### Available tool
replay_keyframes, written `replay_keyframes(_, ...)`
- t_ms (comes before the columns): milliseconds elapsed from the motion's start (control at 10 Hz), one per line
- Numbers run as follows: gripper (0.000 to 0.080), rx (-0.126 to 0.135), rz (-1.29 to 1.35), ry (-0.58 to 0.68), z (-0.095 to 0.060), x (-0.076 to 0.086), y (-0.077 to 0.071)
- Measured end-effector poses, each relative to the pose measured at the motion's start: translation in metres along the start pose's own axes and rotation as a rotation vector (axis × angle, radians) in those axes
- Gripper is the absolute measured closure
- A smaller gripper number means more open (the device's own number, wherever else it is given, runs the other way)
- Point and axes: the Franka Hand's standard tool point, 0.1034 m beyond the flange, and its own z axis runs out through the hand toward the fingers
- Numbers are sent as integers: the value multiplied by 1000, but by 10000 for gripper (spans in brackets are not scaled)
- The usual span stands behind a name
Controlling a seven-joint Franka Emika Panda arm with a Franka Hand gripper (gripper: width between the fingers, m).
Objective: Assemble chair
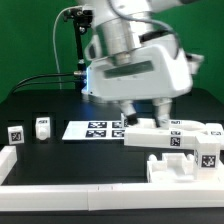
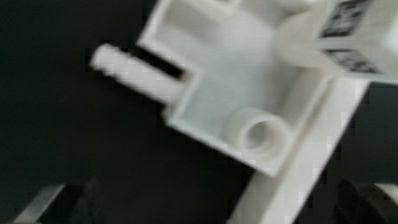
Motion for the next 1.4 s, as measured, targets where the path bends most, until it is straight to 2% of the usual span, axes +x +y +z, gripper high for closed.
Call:
replay_keyframes(100, 151, -35, -43, 3, 0, -2, 12)
replay_keyframes(200, 151, -45, -105, 7, 1, -3, 13)
replay_keyframes(500, 151, -54, -308, 2, 3, 1, 18)
replay_keyframes(600, 151, -66, -361, -5, 7, 5, 28)
replay_keyframes(700, 151, -92, -450, -35, 8, 8, 44)
replay_keyframes(800, 151, -130, -512, -98, 5, 10, 63)
replay_keyframes(900, 151, -160, -595, -116, -1, 19, 80)
replay_keyframes(1000, 151, -159, -684, -79, -4, 22, 90)
replay_keyframes(1300, 151, -155, -867, -98, -3, 20, 92)
replay_keyframes(1400, 151, -161, -897, -111, 0, 20, 98)
